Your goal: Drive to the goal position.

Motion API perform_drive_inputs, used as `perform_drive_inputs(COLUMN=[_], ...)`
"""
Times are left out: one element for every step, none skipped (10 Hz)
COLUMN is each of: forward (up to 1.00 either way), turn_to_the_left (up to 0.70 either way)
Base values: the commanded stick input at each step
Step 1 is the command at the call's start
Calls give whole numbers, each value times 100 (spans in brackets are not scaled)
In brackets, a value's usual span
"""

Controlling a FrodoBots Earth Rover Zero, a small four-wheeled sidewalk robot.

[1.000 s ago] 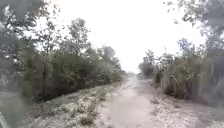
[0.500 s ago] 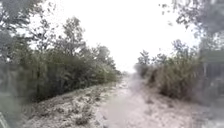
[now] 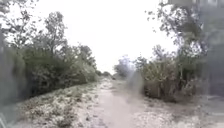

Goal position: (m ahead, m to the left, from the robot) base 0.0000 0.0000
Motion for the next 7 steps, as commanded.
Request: perform_drive_inputs(forward=[0,0,0,0,0,0,0], turn_to_the_left=[-45,-45,-45,-45,-45,-45,-45])
